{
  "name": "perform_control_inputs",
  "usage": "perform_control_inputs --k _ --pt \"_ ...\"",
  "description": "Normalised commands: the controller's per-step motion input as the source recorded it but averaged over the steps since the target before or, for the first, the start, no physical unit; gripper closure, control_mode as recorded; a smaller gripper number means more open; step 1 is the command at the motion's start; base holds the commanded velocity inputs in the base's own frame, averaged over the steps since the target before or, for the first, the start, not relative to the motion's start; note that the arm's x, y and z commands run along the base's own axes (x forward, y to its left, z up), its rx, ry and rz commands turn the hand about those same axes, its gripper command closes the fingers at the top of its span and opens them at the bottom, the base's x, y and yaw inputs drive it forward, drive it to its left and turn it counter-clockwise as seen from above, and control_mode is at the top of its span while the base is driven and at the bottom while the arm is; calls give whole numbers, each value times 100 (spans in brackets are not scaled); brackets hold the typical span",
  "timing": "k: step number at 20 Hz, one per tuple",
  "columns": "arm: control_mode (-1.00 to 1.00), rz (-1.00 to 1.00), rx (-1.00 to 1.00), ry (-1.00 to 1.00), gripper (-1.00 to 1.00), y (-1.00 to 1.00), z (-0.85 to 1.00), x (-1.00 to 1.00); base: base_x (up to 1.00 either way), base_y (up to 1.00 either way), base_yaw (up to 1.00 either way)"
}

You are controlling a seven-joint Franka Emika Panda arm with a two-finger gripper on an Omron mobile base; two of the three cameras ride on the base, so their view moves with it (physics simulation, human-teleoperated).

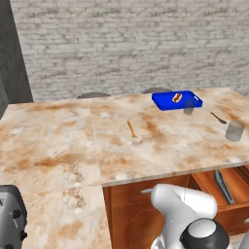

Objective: Take the tongs from the drawer on the right and place them on the dining counter next to the tray containing the hot dog.

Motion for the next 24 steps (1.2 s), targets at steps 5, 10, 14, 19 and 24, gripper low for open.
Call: perform_control_inputs --k 5,10,14,19,24 --pt "-100 0 0 2 -100 4 0 38 0 0 0" --pt "-100 1 0 3 -100 0 -7 57 0 0 0" --pt "-100 0 0 10 -100 1 -10 52 0 0 0" --pt "-100 0 2 29 -100 2 -14 14 0 0 0" --pt "-100 2 1 21 -100 3 -30 2 0 0 0"
